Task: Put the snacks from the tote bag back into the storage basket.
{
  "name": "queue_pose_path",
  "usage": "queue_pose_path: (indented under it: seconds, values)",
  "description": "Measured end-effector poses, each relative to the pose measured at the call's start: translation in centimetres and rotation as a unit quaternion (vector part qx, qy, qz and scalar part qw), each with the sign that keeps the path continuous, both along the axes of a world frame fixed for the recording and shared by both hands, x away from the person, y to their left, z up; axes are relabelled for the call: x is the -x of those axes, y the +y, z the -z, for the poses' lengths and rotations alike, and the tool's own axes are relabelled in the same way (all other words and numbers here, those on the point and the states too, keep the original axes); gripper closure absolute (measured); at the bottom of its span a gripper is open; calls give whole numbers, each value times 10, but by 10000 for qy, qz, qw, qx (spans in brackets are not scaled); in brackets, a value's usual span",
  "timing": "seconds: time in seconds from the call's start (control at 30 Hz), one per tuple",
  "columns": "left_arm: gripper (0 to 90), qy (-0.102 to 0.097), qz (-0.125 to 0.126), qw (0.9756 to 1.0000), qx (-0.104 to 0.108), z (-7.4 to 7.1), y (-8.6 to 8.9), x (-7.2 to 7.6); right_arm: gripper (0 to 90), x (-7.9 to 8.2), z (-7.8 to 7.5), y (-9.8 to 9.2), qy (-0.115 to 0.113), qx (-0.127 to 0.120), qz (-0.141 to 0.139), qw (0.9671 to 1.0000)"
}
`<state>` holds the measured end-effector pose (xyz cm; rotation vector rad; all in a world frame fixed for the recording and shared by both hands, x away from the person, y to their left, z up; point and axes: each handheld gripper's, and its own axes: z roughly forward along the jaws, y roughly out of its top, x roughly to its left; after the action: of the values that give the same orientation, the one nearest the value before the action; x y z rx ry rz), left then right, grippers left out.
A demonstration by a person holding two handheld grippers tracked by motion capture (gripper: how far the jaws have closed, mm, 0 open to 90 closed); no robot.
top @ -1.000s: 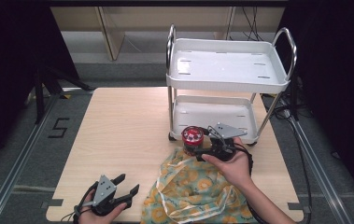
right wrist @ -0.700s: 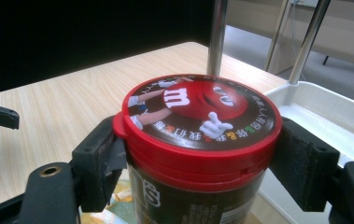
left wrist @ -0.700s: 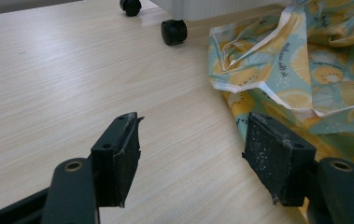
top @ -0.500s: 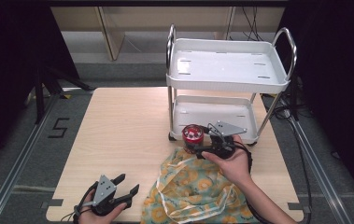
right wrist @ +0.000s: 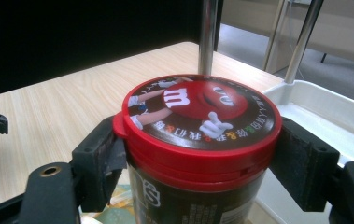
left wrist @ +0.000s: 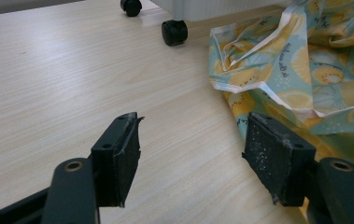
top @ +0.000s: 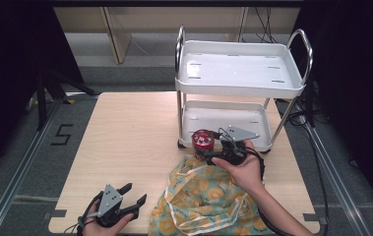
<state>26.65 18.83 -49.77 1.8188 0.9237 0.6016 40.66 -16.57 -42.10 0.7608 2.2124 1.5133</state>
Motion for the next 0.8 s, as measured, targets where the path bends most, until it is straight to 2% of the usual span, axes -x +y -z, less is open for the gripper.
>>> queue_pose_path:
  seconds: [0.07, 0.1, 0.13, 0.17, 0.27, 0.3, 0.43, 0.47, 0.53, 0.63, 0.67, 0.7, 0.73, 0.8]
  values:
    - [352, 30, -34, 10000, 16, 0, 0, 1, 260, 0, 0, 1, 67, 24, 39, 10000]
    - [352, 44, -57, 10000, 6, 0, 0, 1, 260, 0, 0, 1, 140, -83, -22, 9999]
    - [352, 6, -15, 10000, -3, 0, 0, 0, 260, -2, -1, 0, 32, -18, -54, 10000]
    - [352, -7, 2, 10000, 6, 0, 0, 0, 260, -2, -2, 0, -76, -8, 51, 10000]
    - [352, 43, -57, 10000, 8, 0, 0, 1, 260, -3, -2, 0, -54, 6, 61, 10000]
    - [352, 10, -19, 10000, -37, -1, 0, 0, 260, -2, -2, 1, 35, -39, 49, 10000]
    - [352, 54, -70, 10000, 22, 0, 0, 1, 260, -5, -1, 2, -68, 12, 21, 10000]
    - [352, 47, -64, 10000, 16, 0, 0, 1, 260, -5, -1, 3, 68, -46, 35, 10000]
    - [352, -78, 95, 9999, -9, 0, 1, -2, 260, -5, -1, 4, 99, -105, 25, 9999]
    - [352, -63, 72, 10000, 1, 0, 1, -1, 260, -7, -1, 4, 90, -127, -34, 9999]
    - [352, 3, -9, 10000, 23, 0, 0, 0, 260, -7, -1, 4, 90, -127, -34, 9999]
    - [352, 9, 3, 10000, 28, 0, 0, 0, 260, -9, -1, 4, 11, -64, -69, 10000]
    - [352, -2, 18, 10000, 22, 0, 0, 0, 260, -7, -2, 4, 106, -85, 24, 9999]
    - [352, -14, 8, 10000, -4, 0, 1, 0, 260, -8, -2, 5, 109, -91, 0, 9999]
